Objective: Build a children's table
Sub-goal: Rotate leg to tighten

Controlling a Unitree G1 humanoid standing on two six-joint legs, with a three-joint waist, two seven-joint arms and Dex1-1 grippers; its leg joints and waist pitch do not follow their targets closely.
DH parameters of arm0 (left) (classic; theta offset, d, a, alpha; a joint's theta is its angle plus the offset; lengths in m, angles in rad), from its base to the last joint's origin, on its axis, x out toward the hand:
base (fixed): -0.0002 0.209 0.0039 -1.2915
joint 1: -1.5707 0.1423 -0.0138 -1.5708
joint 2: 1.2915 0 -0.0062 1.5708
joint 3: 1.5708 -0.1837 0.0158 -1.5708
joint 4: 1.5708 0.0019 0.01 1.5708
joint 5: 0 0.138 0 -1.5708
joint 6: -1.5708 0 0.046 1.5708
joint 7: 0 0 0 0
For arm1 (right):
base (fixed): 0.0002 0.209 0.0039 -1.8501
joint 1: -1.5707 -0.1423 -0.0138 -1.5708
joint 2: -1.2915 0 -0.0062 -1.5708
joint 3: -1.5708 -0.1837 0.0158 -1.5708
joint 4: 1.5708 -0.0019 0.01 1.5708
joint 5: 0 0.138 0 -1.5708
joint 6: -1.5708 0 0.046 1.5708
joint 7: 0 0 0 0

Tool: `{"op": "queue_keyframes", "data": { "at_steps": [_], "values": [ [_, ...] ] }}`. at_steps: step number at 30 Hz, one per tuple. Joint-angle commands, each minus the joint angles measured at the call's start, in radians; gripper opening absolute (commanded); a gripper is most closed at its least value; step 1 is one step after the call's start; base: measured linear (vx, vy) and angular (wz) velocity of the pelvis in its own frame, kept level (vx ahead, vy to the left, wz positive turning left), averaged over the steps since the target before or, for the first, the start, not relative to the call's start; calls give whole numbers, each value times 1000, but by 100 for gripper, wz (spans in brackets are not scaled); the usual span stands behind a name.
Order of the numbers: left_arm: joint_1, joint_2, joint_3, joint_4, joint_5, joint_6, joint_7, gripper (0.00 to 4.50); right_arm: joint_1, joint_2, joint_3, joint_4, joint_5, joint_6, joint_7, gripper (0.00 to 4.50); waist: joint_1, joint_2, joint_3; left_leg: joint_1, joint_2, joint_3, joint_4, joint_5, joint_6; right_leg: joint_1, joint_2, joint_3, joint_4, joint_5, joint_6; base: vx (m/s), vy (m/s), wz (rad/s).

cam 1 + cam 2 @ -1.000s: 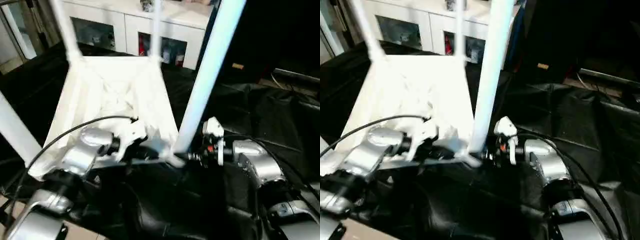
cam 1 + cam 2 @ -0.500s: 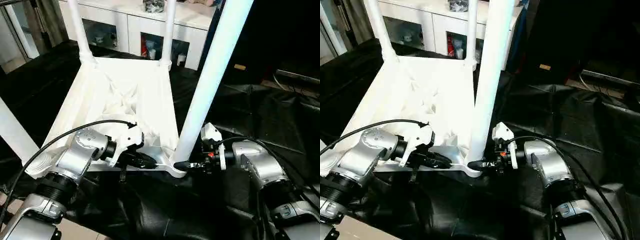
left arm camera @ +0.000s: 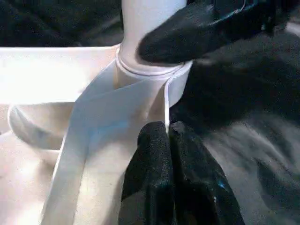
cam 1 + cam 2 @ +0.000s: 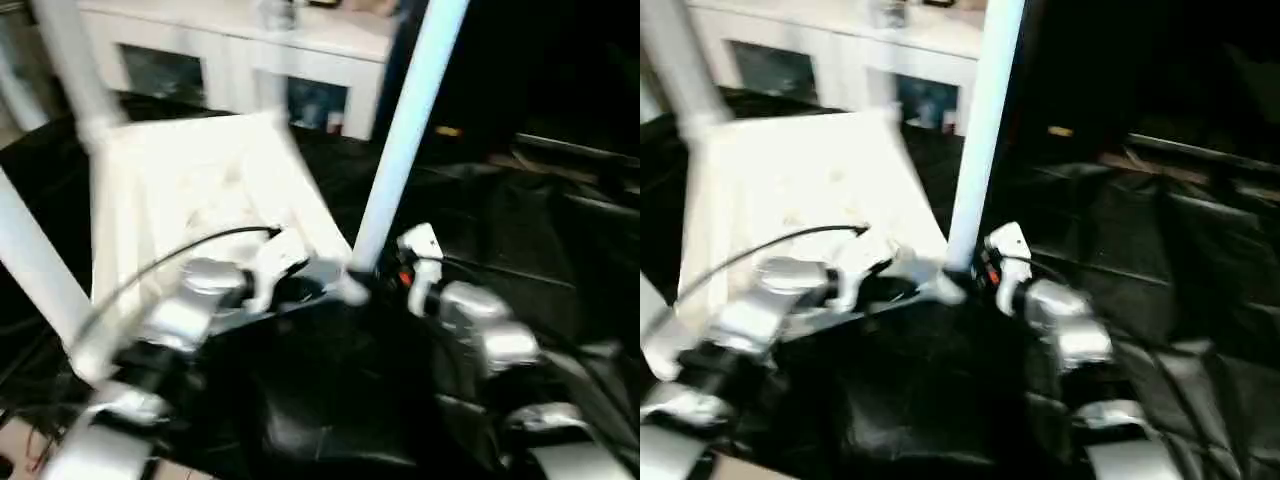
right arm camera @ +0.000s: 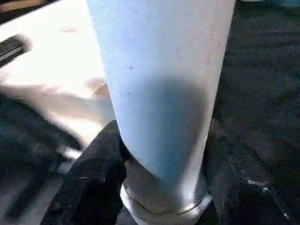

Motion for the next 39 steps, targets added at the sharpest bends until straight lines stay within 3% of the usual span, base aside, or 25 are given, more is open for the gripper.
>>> {"op": "queue_keyframes", "data": {
  "at_steps": [1, 3, 4, 8, 10, 14, 16, 17, 19, 25, 33, 39],
  "values": [
    [-43, -61, -25, -25, -12, -13, 14, 0, 10, 63, 47, 77, -28, 37, -47, 215, 7, 7, -53, 2, 17, -10, -69, -290, 2, 36, -81, 41, -110, -526, -91, 0, 0, 0],
    [-50, -80, -34, -17, -1, -13, 23, 0, 2, 91, 63, 87, -46, 9, -66, 215, 8, 8, -53, 2, 19, -9, -70, -296, 8, 36, -82, 43, -110, -505, -98, 0, 0, 0],
    [-55, -87, -41, -11, 5, -16, 27, 0, -5, 106, 70, 94, -54, -7, -73, 277, 5, 10, -54, 0, 21, -10, -72, -297, 9, 37, -80, 44, -105, -472, -111, 0, 0, 0],
    [-53, -84, -45, -18, 4, -22, 15, 0, -15, 113, 62, 92, -39, -13, -49, 288, 6, 13, -55, 4, 23, -7, -72, -300, 14, 35, -78, 48, -99, -410, -141, 0, 0, 0],
    [-45, -63, -54, -30, -6, -42, -31, 0, -16, 89, 57, 67, -24, -8, 6, 317, 8, 14, -57, -2, 24, -6, -73, -281, 18, 43, -77, 49, -92, -351, -156, 0, 0, 0],
    [-37, -36, -56, -42, -18, -59, -77, 0, -13, 45, 57, 46, -16, -6, 66, 317, 12, 15, -60, 0, 25, -3, -70, -251, 27, 46, -76, 52, -83, -269, -186, 0, 0, 0],
    [-30, -6, -53, -55, -30, -74, -136, 0, -7, -19, 65, 19, -10, -8, 169, 317, 19, 15, -64, 4, 25, 2, -65, -216, 38, 47, -77, 54, -77, -204, -209, 25, -2, 3],
    [-26, 3, -52, -60, -35, -74, -154, 0, -5, -38, 68, 12, -6, -8, 200, 317, 25, 15, -69, 0, 25, 4, -61, -153, 57, 54, -74, 54, -61, -87, -239, 0, 0, 0],
    [-18, 28, -52, -72, -45, -93, -199, 0, -3, -83, 72, -4, 1, -6, 266, 317, 31, 14, -69, -5, 26, 6, -58, -113, 82, 58, -74, 52, -52, -15, -261, 0, 0, 0],
    [29, 108, -57, -143, -111, -115, -388, 0, 9, -193, 95, -71, 30, 20, 496, 317, 46, 18, -64, 1, 31, 7, -62, -156, 64, 56, -76, 52, -59, -94, -251, 0, 0, 0],
    [48, 176, -66, -158, -126, -116, -477, 0, 23, -255, 164, -120, 30, 60, 671, 317, 59, 15, -59, 2, 32, 7, -64, -200, 38, 50, -77, 51, -69, -227, -212, 0, 0, 0],
    [49, 192, -71, -156, -132, -115, -495, 0, 32, -255, 191, -136, 22, 70, 699, 303, 62, 17, -63, -1, 30, 6, -62, -166, 36, 53, -75, 50, -62, -172, -217, 0, 0, 0]
  ]
}}
